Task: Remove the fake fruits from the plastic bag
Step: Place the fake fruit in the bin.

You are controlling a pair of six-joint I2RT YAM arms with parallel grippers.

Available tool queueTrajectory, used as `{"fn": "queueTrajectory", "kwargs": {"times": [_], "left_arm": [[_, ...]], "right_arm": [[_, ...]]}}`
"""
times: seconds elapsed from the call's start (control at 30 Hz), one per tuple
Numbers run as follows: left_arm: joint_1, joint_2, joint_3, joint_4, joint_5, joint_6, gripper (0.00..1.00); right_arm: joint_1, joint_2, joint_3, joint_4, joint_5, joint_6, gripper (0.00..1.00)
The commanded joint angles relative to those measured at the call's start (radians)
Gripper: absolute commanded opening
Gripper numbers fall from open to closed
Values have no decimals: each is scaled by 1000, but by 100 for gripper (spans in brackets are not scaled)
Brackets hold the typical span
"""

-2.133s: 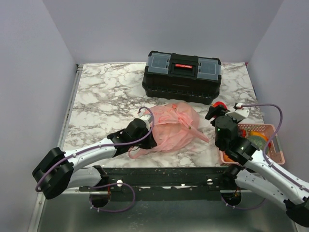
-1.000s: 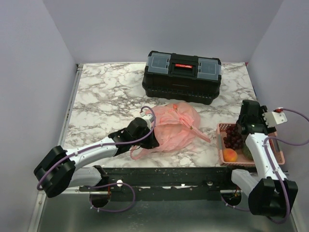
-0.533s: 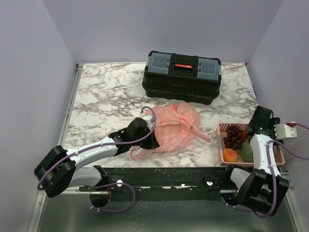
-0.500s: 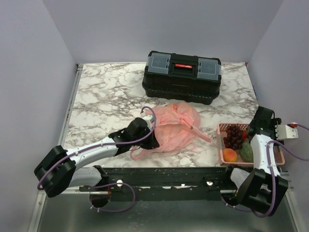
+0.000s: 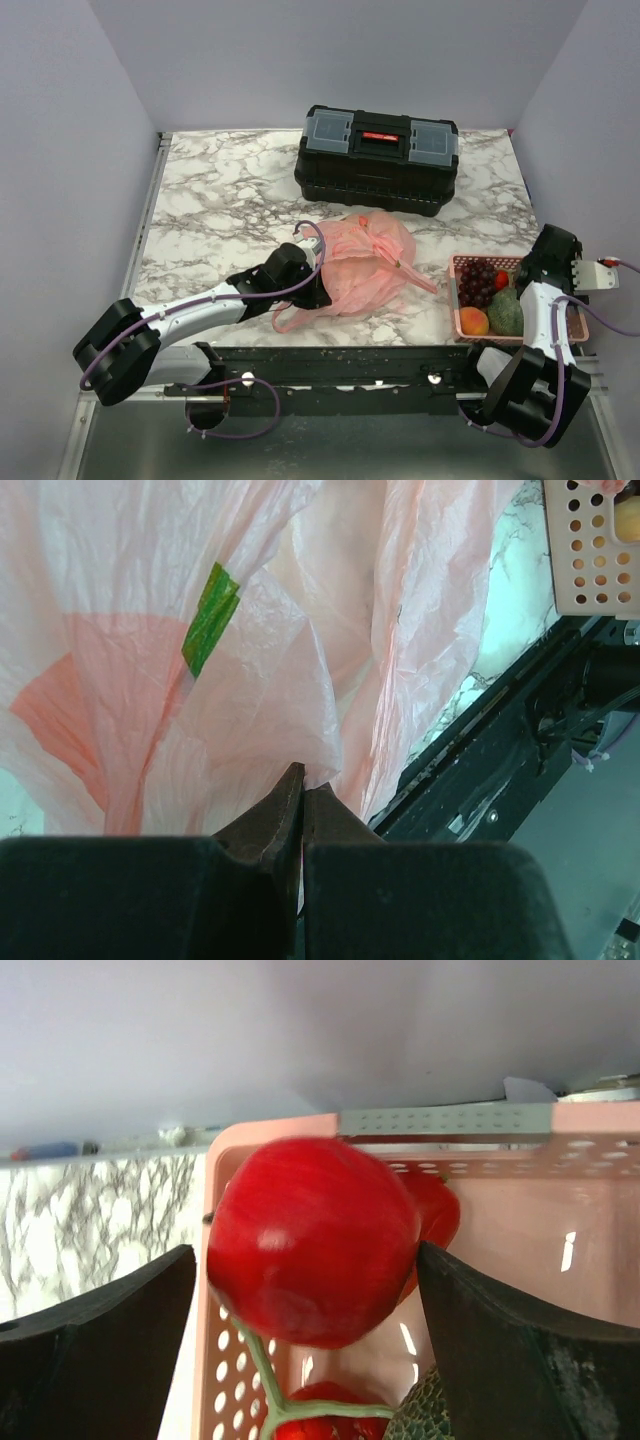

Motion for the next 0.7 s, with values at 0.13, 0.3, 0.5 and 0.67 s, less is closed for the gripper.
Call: {"fn": "queueTrajectory", "kwargs": {"times": [0.13,0.3,0.5,0.67], "left_arm": [[-2,35,29,20,21,9,0],[-2,54,47,19,38,0,0],[-2,48,63,0,16,1,0],[-2,46,68,-6,10,-5,0]], "right_arm": [[1,-69,-1,-49,-204,-67,100],[11,-102,54,-125,-186,-89,100],[59,-132,99,-175,-201,-75,100],[119,-179,120,-213,-203,-61,100]]}}
